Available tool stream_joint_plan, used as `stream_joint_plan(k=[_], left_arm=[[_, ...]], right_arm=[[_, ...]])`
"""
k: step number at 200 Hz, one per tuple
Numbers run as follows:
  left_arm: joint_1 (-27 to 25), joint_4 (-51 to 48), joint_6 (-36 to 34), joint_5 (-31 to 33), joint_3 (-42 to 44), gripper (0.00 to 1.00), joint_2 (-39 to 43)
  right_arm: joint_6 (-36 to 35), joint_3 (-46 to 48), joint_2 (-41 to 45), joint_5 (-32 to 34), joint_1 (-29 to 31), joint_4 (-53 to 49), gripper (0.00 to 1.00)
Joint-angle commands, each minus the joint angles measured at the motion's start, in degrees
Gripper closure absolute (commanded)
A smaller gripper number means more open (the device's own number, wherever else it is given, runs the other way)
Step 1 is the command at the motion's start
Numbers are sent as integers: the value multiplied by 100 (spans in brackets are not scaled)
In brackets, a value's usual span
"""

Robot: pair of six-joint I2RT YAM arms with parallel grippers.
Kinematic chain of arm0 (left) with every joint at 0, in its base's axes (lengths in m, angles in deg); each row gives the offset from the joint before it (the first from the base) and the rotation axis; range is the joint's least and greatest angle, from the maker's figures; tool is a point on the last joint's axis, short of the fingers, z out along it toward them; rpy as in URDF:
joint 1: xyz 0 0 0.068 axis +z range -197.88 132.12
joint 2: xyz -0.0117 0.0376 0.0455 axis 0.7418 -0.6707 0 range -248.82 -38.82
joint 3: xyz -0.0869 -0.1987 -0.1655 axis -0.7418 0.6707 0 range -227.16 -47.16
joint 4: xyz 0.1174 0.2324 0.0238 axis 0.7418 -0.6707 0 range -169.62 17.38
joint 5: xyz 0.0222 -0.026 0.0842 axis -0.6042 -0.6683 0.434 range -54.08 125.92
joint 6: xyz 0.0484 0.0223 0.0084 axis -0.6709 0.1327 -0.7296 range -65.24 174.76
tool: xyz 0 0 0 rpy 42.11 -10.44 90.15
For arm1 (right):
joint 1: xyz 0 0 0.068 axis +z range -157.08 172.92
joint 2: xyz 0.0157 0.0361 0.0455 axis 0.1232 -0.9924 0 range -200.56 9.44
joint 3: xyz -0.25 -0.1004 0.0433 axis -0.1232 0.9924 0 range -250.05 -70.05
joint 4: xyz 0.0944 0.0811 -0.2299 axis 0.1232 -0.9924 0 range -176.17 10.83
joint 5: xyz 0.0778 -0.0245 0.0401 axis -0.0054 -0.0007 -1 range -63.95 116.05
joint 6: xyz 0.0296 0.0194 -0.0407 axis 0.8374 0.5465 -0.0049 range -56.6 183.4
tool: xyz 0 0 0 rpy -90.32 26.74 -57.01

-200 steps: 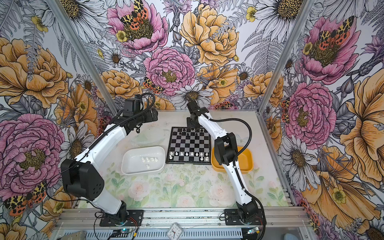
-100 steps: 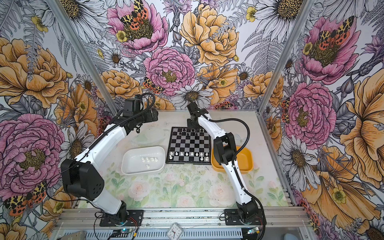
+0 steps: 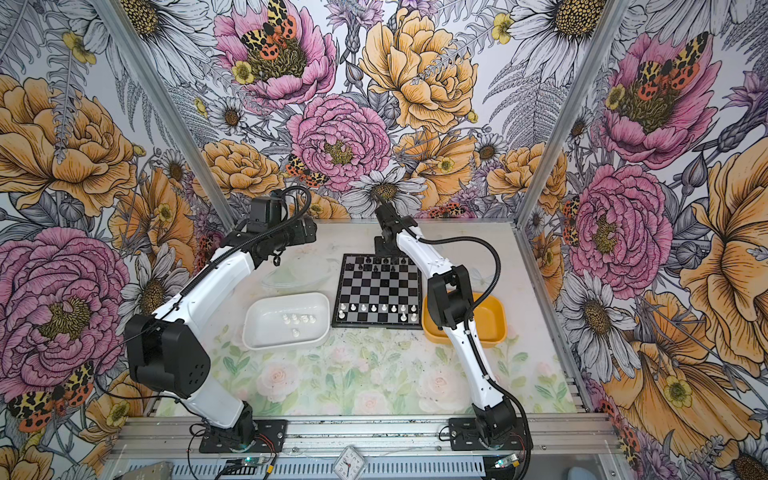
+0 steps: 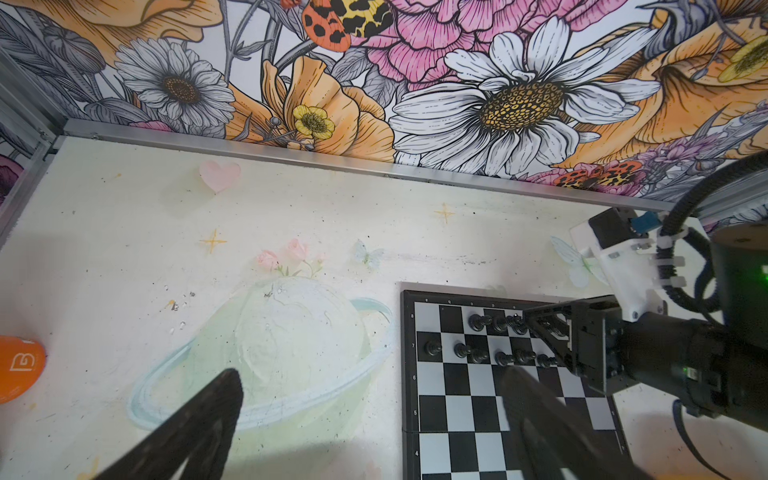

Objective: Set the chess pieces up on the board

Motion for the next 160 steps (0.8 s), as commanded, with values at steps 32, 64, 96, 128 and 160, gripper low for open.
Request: stream_joint_plan(k=[32, 64, 96, 128, 160], left_arm=[[47, 126, 28, -99, -211, 1, -82], [51, 124, 85, -119, -221, 1, -25], [-94, 162, 208, -71, -61, 1, 138], [-562, 220, 274, 165, 305, 1, 436], [-1230, 303, 458, 498, 665, 1, 743]], right_arm=[[-90, -504, -17, 162, -67, 32, 63], [-109, -423, 311, 240, -150, 15, 63], [-187, 396, 1121, 373, -164, 15, 63], [-279, 1991, 2411, 668, -155, 32, 65], [-248, 3782, 3775, 930, -179, 58, 67]])
